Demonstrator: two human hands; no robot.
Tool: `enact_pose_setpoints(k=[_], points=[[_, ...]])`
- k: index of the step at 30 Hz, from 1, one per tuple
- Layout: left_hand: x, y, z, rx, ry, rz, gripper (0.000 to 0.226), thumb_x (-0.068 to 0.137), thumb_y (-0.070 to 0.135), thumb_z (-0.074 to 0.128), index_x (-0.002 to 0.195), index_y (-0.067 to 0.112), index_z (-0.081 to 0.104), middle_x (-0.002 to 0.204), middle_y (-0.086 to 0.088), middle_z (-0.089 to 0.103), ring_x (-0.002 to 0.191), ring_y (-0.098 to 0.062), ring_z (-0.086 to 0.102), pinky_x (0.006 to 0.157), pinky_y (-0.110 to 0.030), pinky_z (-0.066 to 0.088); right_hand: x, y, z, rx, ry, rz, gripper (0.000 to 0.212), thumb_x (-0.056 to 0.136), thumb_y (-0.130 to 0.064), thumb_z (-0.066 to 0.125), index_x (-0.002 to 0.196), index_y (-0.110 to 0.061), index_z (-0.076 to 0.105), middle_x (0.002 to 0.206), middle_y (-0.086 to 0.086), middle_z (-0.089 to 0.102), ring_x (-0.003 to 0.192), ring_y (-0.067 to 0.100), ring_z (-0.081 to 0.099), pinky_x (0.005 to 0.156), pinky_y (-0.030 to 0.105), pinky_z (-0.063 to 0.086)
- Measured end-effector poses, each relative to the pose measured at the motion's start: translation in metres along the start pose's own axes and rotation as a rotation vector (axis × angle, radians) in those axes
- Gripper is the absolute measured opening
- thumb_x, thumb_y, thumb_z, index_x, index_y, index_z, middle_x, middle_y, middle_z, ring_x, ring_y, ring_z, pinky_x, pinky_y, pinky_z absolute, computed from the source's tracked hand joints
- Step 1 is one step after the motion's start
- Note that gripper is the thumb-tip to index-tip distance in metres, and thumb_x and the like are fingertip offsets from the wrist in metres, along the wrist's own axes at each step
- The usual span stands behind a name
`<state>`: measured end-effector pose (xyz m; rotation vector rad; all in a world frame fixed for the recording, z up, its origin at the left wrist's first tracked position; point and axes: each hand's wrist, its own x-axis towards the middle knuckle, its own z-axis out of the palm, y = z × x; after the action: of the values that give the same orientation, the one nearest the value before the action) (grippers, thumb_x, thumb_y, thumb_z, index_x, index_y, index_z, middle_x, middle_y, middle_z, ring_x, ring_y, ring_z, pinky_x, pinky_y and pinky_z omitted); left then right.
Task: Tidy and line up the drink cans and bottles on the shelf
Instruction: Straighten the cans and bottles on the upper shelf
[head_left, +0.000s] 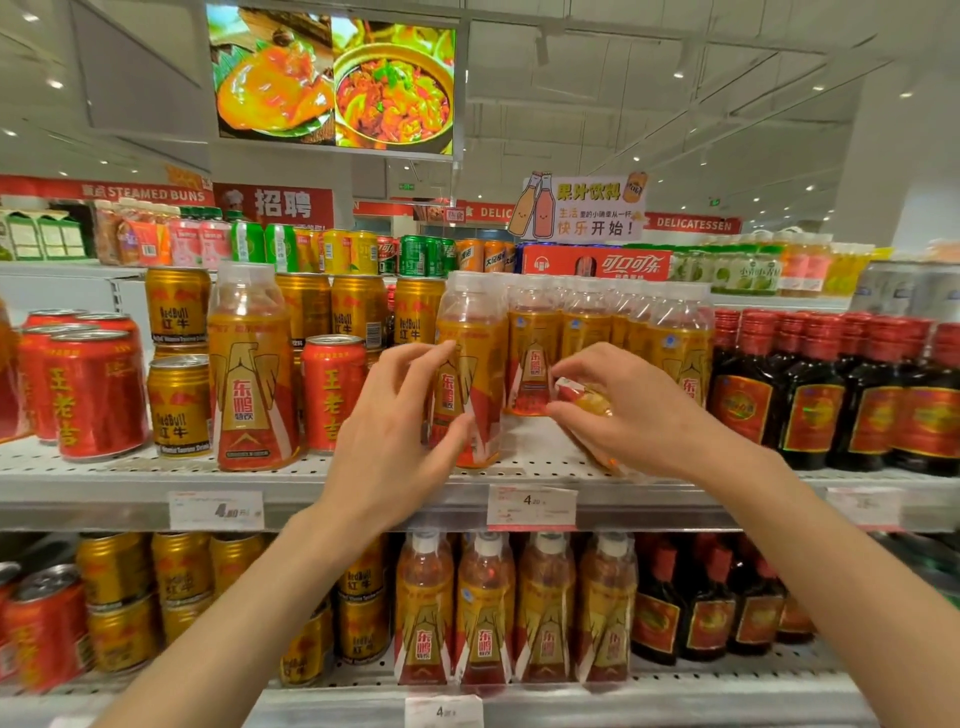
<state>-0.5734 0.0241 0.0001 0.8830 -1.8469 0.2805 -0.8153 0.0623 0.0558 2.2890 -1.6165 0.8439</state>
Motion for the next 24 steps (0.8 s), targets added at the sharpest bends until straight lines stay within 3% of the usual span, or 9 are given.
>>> enact_pose_setpoints(k=[3, 6, 10, 14, 18, 24], points=[[0.008, 0.007, 0.010, 0.030, -0.006, -0.040, 0.077, 0.089, 0.041, 0.068, 0.154, 0.026, 0.030, 0.147, -0.005, 0.038, 0.123, -0.018, 0.049, 0.077, -0.024, 0.047, -0.023, 0.018, 0.003, -0.083, -0.042, 0.034, 0.054, 0.093, -0.050, 0.062, 0.139, -0.024, 0.054, 0.137, -0.007, 0.053, 0.128, 0.010, 0.047, 0.111, 0.030, 0.040], [0.008, 0.009, 0.021, 0.088, -0.012, -0.063, 0.082, 0.089, 0.040, 0.068, 0.157, 0.029, 0.023, 0.151, -0.006, 0.034, 0.128, -0.018, 0.040, 0.067, -0.024, 0.044, -0.041, 0.032, 0.016, -0.109, -0.011, 0.039, 0.058, 0.090, -0.046, 0.068, 0.142, -0.024, 0.052, 0.146, -0.004, 0.044, 0.139, 0.014, 0.037, 0.117, 0.034, 0.035], [0.003, 0.008, 0.030, 0.122, -0.008, -0.059, 0.083, 0.090, 0.036, 0.067, 0.159, 0.027, 0.021, 0.154, -0.009, 0.033, 0.132, -0.023, 0.036, 0.064, -0.023, 0.042, -0.050, 0.038, 0.031, -0.089, 0.043, 0.072, 0.059, 0.090, -0.037, 0.070, 0.145, -0.030, 0.048, 0.153, -0.002, 0.036, 0.144, 0.018, 0.030, 0.119, 0.034, 0.030], [0.004, 0.005, 0.029, 0.135, -0.026, -0.045, 0.083, 0.091, 0.038, 0.067, 0.159, 0.026, 0.020, 0.155, -0.010, 0.032, 0.136, -0.026, 0.034, 0.065, -0.022, 0.041, -0.049, 0.038, 0.026, -0.010, 0.122, 0.057, 0.058, 0.088, -0.028, 0.074, 0.142, -0.023, 0.054, 0.144, -0.003, 0.049, 0.133, 0.015, 0.046, 0.114, 0.035, 0.040], [0.003, 0.003, 0.027, 0.139, -0.047, -0.034, 0.084, 0.091, 0.040, 0.065, 0.159, 0.027, 0.018, 0.156, -0.009, 0.030, 0.139, -0.025, 0.032, 0.069, -0.023, 0.042, -0.031, 0.031, 0.005, 0.164, 0.249, 0.084, 0.062, 0.084, -0.026, 0.078, 0.139, -0.022, 0.051, 0.130, -0.005, 0.058, 0.106, 0.008, 0.060, 0.091, 0.023, 0.053], [0.004, 0.002, 0.022, 0.133, -0.073, -0.028, 0.085, 0.091, 0.041, 0.065, 0.160, 0.029, 0.016, 0.156, -0.007, 0.030, 0.140, -0.024, 0.032, 0.069, -0.022, 0.043, 0.017, 0.009, -0.003, 0.403, 0.373, 0.073, 0.070, 0.083, -0.030, 0.081, 0.142, -0.025, 0.044, 0.123, -0.008, 0.056, 0.106, 0.012, 0.063, 0.094, 0.036, 0.058]])
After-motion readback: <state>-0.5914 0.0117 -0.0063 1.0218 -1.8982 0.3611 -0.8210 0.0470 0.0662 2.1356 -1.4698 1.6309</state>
